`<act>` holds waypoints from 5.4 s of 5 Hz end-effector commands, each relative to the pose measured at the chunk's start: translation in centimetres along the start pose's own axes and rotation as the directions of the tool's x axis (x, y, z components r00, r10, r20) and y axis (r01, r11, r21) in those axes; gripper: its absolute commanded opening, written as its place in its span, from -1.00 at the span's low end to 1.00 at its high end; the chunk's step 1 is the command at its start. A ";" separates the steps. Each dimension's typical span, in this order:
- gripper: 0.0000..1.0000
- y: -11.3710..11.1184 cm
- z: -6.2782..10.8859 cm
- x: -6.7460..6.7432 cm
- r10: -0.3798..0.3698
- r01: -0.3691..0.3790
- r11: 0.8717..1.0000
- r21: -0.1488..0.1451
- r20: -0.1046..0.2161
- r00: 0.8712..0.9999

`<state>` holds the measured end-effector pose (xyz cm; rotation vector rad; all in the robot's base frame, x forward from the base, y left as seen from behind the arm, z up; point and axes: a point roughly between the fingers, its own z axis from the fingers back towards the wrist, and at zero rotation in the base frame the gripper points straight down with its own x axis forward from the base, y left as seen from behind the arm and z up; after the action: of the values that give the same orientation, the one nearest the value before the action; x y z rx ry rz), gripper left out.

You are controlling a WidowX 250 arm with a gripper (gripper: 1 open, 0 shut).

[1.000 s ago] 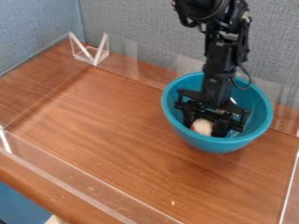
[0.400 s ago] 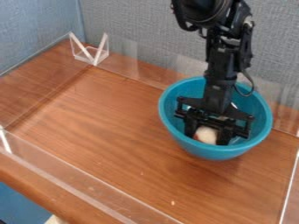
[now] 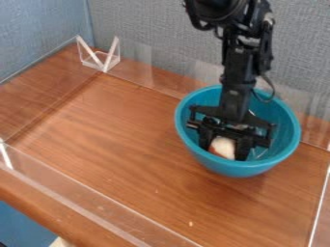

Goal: Remove the mushroom from inside the blue bowl and put it on the table

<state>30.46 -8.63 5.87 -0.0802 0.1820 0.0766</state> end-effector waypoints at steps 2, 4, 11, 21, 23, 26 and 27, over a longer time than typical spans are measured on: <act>-1.00 -2.2 2.1 2.7 0.012 -0.008 0.999 -0.043 0.098 0.995; -1.00 -3.1 4.2 2.6 -0.018 0.024 0.999 -0.045 0.119 0.993; -1.00 15.4 9.5 -3.0 0.533 -0.557 0.828 -0.064 0.401 0.745; -1.00 14.8 -1.2 -0.2 0.274 -0.293 0.952 0.085 0.190 0.943; 1.00 15.4 0.5 -0.6 0.304 -0.319 0.946 0.054 0.191 0.933; 1.00 14.6 2.0 -2.0 0.393 -0.399 0.917 -0.011 0.204 0.897; 1.00 13.8 1.4 -1.9 0.385 -0.389 0.921 -0.019 0.203 0.900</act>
<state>27.08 5.07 5.33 -0.0096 0.0439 0.4831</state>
